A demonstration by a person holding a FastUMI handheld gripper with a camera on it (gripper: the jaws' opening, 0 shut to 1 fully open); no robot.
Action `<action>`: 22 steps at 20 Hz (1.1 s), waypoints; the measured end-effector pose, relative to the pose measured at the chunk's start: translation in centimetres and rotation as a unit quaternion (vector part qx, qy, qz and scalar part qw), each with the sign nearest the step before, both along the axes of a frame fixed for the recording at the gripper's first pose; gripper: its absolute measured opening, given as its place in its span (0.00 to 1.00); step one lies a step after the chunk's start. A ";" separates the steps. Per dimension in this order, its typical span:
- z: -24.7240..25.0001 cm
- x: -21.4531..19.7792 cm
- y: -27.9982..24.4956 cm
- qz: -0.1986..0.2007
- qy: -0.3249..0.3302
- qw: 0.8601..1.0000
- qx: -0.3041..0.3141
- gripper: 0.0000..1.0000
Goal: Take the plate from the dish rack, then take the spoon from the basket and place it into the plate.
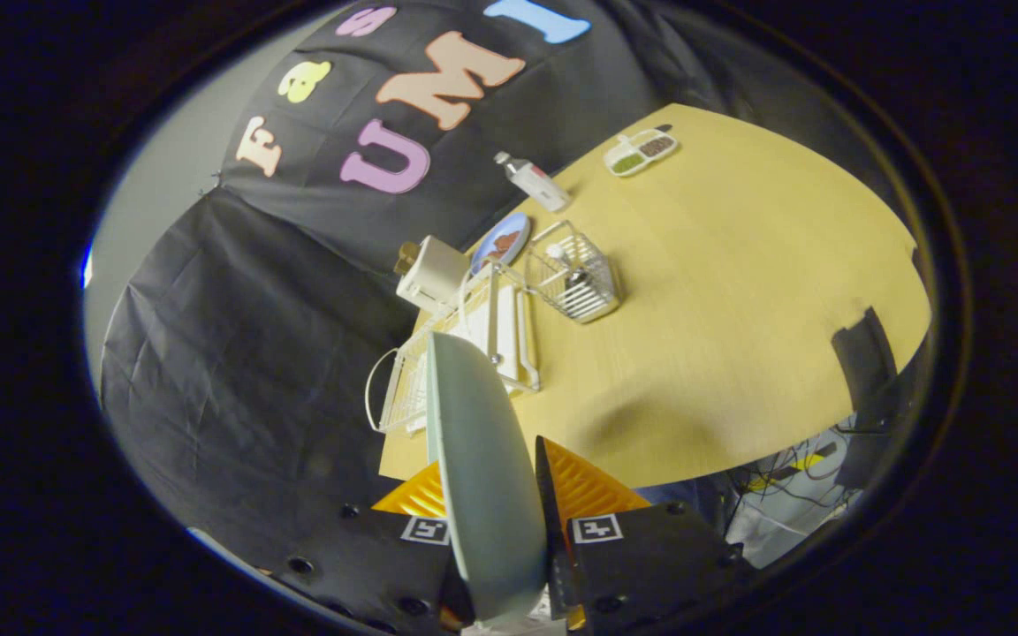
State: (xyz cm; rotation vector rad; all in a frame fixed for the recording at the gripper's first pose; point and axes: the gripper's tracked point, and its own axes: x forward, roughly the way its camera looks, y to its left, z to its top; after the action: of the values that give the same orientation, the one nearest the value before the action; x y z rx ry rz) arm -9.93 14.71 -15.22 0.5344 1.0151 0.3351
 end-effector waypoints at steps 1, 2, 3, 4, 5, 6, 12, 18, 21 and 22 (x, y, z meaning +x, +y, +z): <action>-0.9 0.0 -0.9 -0.007 0.005 1.000 0.000 0.34; -1.7 -0.1 -1.7 -0.015 0.011 1.000 0.002 0.34; -2.6 0.0 -2.2 -0.022 0.016 1.000 0.007 0.34; -3.3 0.1 -2.5 -0.028 0.022 0.999 0.013 0.34; -4.1 0.4 -2.7 -0.035 0.030 0.999 0.022 0.34; -4.9 0.7 -2.9 -0.043 0.037 0.998 0.031 0.34; -9.4 4.5 -3.2 -0.089 0.045 0.994 0.049 0.34; -11.6 8.0 -2.3 -0.094 0.009 0.996 0.007 0.34; -12.0 9.2 -2.5 -0.090 -0.004 0.996 0.001 0.34; -12.6 9.4 -2.7 -0.089 -0.004 0.996 -0.010 0.34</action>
State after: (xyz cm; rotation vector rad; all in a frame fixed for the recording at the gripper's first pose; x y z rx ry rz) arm -0.53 12.00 -27.78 0.6015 0.9533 0.1684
